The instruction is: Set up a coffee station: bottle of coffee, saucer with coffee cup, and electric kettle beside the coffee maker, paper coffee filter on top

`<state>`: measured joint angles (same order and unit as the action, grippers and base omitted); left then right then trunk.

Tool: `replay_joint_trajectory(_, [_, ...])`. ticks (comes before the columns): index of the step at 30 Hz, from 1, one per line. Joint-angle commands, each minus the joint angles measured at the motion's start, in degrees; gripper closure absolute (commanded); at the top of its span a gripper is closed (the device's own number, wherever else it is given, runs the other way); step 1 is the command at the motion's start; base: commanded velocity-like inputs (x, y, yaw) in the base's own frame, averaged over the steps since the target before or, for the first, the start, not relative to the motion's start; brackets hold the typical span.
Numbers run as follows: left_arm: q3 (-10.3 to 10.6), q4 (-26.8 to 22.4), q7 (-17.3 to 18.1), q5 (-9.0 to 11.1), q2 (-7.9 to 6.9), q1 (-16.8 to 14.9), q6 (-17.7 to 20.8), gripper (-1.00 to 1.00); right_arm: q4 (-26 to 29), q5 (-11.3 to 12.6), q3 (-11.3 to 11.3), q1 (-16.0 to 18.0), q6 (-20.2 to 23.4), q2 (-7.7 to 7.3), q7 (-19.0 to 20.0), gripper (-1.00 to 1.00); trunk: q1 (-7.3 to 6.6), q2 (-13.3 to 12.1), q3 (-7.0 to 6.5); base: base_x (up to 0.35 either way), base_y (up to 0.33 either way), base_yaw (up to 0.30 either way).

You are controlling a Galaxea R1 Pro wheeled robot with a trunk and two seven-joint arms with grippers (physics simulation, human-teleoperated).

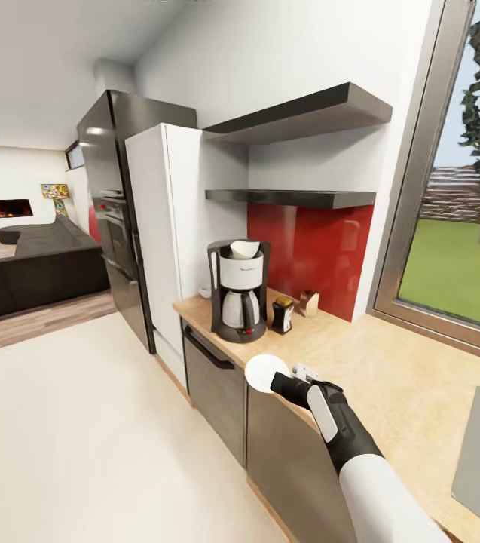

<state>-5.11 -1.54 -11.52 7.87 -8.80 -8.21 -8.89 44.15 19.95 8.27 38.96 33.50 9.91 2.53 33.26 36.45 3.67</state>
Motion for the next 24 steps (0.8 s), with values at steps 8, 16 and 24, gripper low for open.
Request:
replay_joint_trajectory(8, [-0.16,-9.81,4.50,0.02,-2.41,-0.66,-4.40,-1.00,-0.27,-0.09,0.22,0.06,0.34,0.09,0.28,1.00,0.00,0.11,-0.11,-0.012,0.010,0.120])
replay_joint_trajectory(16, [-0.30,-16.31,15.31,-0.03,-2.80,-1.84,-4.11,-1.00,-0.45,-0.09,0.17,0.06,0.34,0.09,0.28,1.00,0.00,0.11,-0.52,0.000,0.000,0.229])
replay_joint_trajectory(24, [-0.48,-17.89,16.23,0.11,-2.63,-2.14,-4.13,-1.00,-0.38,-0.09,0.17,0.01,0.34,0.09,0.30,1.00,0.00,0.11,-0.92,0.024,0.000,0.234])
